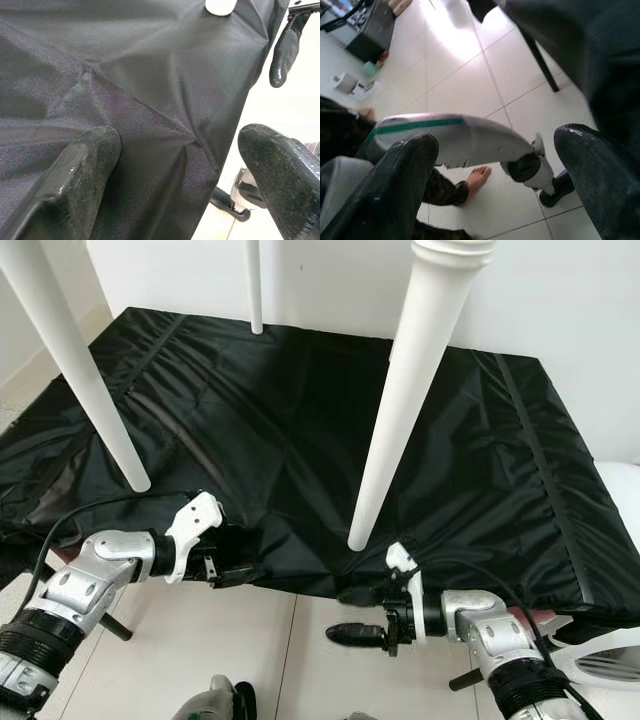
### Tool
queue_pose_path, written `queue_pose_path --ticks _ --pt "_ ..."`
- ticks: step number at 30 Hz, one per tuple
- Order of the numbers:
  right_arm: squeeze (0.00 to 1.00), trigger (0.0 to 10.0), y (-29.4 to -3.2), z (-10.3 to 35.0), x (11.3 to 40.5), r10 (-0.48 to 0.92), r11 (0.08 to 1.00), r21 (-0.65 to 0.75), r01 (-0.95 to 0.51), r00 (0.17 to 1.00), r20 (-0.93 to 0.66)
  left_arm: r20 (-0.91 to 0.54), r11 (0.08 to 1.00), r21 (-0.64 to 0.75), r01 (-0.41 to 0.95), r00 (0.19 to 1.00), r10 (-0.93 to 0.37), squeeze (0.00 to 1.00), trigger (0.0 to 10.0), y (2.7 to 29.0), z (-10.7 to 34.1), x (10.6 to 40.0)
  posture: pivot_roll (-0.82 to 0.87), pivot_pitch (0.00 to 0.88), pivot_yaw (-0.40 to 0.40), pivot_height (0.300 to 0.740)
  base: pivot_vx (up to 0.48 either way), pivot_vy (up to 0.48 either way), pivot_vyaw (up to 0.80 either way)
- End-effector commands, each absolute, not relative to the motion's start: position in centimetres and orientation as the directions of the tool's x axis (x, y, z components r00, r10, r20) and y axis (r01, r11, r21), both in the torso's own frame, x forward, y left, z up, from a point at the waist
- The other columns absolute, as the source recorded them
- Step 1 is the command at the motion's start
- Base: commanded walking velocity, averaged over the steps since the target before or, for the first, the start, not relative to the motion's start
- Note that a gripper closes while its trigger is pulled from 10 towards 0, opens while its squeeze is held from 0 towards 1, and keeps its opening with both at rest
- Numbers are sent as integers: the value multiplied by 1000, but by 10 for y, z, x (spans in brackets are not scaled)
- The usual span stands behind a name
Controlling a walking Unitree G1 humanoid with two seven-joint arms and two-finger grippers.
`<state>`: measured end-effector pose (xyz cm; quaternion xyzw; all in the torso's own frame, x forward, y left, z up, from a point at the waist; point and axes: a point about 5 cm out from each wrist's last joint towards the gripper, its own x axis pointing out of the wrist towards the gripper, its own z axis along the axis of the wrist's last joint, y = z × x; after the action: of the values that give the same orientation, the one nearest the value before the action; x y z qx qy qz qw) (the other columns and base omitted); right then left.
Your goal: Building children table
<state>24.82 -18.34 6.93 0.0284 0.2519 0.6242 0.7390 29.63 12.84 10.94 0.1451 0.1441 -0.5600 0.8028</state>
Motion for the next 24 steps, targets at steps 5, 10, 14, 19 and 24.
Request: queue_pose_path --ticks 5,10,14,19,24 --pt "0 10000 -188 59 237 925 187 355 -916 42 -378 -436 246 -26 969 211 -875 0 10000 129 88 274 -32 83 15 740 0 0 0" --pt "0 10000 -192 51 227 920 173 380 -909 12 -391 -415 195 -40 980 161 -895 0 10000 136 85 257 -35 90 27 740 0 0 0" --pt "0 10000 -197 43 218 908 165 401 -901 -20 -418 -376 174 -70 982 136 -917 0 10000 142 84 243 -34 98 29 740 0 0 0" --pt "0 10000 -207 34 211 879 154 421 -894 -71 -472 -347 145 -111 983 98 -933 0 10000 148 78 229 -26 104 14 740 0 0 0" --pt "0 10000 -211 29 212 856 160 423 -892 -88 -510 -346 107 -163 981 45 -937 0 10000 149 75 218 -18 99 -7 740 0 0 0"
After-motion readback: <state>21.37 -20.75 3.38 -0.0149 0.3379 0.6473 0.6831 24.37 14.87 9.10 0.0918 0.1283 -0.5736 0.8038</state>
